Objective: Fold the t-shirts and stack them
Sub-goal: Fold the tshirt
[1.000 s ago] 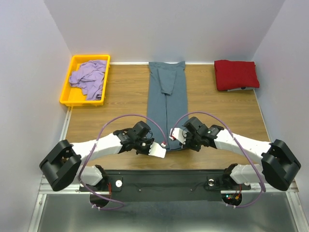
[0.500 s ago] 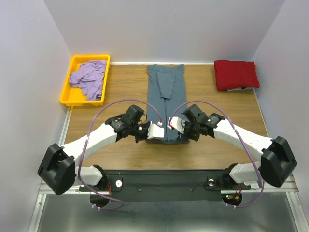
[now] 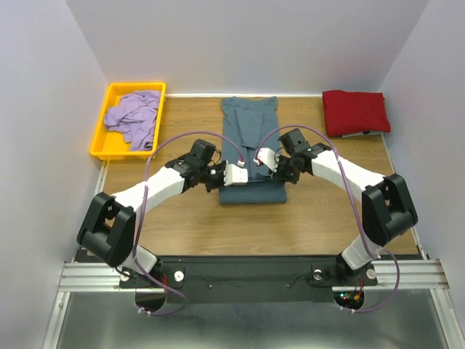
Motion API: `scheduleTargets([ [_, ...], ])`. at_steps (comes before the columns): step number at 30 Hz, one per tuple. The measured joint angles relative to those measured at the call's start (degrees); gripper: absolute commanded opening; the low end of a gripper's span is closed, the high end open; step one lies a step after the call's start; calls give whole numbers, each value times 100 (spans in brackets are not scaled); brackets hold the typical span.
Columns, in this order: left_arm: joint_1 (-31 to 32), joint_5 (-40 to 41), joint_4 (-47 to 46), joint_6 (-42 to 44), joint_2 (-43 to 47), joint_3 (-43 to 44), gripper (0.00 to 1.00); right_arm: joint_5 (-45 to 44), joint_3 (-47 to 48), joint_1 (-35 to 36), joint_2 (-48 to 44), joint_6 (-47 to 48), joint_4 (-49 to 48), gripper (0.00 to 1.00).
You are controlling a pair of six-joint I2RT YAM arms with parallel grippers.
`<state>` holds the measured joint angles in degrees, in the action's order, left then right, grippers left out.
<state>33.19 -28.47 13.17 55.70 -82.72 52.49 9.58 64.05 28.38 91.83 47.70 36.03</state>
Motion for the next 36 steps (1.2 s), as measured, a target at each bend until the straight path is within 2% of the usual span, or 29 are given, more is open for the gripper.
scheduleTargets([
  [15, -723, -2, -269, 551, -1810, 1971, 0, 205, 1676, -599, 1698, 501, -114, 1],
  [27, -1036, -42, -323, 595, -2747, 2656, 0, 260, 2750, -780, 2697, 660, -175, 1],
  [36, -1080, -76, -308, 590, -3047, 3071, 0, 284, 2826, -846, 2828, 658, -175, 1],
])
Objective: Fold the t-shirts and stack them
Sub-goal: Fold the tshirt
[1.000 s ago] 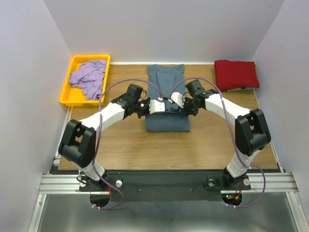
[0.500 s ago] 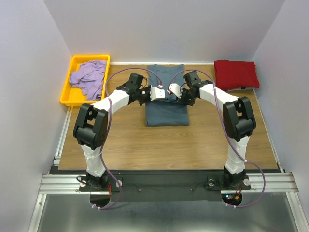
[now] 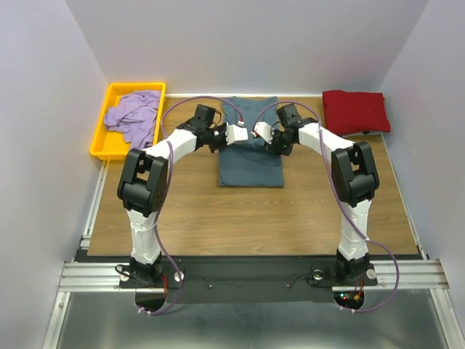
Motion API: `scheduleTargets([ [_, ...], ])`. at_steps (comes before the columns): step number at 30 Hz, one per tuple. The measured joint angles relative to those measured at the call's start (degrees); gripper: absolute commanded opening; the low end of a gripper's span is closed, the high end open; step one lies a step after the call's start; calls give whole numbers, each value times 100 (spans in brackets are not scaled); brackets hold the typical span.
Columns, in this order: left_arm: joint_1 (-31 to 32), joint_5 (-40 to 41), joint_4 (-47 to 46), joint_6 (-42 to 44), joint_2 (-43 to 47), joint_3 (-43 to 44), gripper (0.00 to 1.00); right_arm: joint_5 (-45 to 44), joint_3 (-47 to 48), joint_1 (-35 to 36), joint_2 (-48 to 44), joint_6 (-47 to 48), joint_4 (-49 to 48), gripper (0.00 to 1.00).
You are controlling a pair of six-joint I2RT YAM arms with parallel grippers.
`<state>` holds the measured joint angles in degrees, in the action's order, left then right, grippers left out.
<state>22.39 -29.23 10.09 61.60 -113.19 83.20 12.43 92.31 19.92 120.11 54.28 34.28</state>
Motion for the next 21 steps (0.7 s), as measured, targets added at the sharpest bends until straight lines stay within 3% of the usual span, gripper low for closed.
scheduleTargets([
  [6, 2, -50, -22, 2, -81, 136, 0, 9, 118, -127, 22, 2, 2, 1],
  [8, 2, -50, -26, 0, -155, 175, 0, 9, 214, -146, 68, 0, 0, 11],
  [12, -2, 0, -81, -57, -413, 313, 17, 0, 463, -151, 280, -33, -7, 33],
  [15, -28, 39, -85, -214, -605, 490, 28, -59, 629, -155, 446, -140, 2, 37],
  [17, -76, 31, -111, -424, -693, 634, 31, -116, 730, -166, 496, -254, 13, 43],
  [21, -267, -4, -297, -984, -662, 778, 34, -173, 986, -240, 496, -573, 20, 45],
])
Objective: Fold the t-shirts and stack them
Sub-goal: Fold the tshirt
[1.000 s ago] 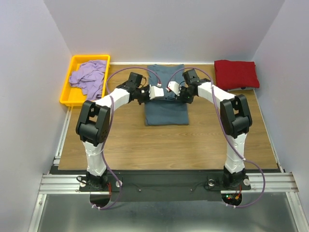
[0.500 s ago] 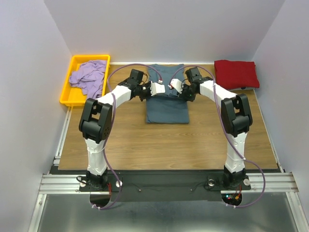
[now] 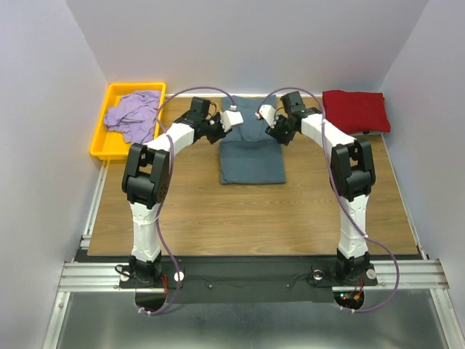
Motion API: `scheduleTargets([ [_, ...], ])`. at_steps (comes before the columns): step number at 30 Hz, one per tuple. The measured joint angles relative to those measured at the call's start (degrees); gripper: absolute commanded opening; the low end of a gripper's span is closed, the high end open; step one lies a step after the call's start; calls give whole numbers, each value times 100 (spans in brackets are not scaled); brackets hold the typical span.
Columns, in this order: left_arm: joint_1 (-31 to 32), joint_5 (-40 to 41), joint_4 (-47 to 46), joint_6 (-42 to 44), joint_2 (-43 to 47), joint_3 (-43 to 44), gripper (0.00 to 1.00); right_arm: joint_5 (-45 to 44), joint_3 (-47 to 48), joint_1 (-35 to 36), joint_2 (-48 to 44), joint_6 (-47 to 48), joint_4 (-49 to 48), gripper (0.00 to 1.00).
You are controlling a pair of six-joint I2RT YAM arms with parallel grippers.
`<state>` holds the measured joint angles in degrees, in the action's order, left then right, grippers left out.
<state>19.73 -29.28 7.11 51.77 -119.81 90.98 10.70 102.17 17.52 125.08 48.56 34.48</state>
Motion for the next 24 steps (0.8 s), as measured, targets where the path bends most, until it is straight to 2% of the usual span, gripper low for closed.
scheduleTargets([
  [6, -267, -57, -238, -1051, 363, -13, 33, 103, 291, -361, -190, -787, -17, 42],
  [11, -376, -533, -393, -2173, 992, -332, 22, 721, 175, -603, -498, -1552, -35, 26],
  [14, -348, -927, -457, -2817, 1062, -420, 20, 1360, 46, -625, -603, -2072, -17, 22],
  [19, -313, -1377, -623, -3744, 634, -444, 19, 2317, 31, -573, -393, -2732, -15, 20],
  [24, -323, -1574, -809, -4441, -142, -380, 19, 2780, 391, -546, 374, -3189, -28, 20],
])
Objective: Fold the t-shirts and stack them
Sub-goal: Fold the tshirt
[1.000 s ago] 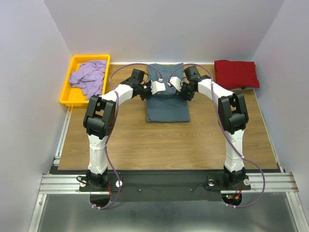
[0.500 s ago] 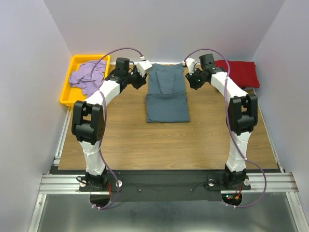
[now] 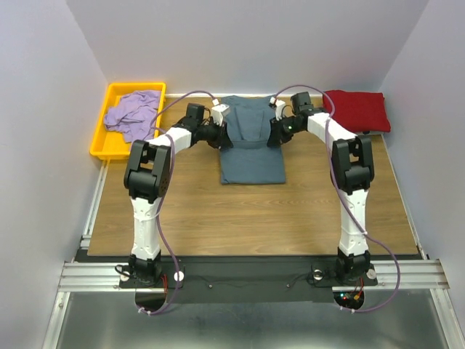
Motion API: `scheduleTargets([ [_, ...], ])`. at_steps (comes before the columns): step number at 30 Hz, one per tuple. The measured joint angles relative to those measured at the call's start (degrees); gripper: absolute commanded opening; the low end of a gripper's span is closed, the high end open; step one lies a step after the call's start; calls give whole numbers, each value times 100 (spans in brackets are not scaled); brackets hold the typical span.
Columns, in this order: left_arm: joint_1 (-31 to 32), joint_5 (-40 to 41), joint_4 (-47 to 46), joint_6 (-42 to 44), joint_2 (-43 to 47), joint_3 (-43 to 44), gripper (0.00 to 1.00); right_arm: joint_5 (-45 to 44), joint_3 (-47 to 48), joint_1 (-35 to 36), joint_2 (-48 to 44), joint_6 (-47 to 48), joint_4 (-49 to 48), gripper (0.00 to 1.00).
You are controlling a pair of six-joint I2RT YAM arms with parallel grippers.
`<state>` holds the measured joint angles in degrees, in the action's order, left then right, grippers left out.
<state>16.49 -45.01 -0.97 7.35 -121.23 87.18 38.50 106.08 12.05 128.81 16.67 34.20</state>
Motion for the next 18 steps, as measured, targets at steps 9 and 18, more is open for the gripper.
scheduleTargets([
  [9, -271, -339, -238, -901, -1200, 774, 23, 527, 791, -358, 1093, -776, -20, 24],
  [18, -492, -446, 87, -428, -157, -234, 36, 688, -286, -498, 103, -914, 35, 42],
])
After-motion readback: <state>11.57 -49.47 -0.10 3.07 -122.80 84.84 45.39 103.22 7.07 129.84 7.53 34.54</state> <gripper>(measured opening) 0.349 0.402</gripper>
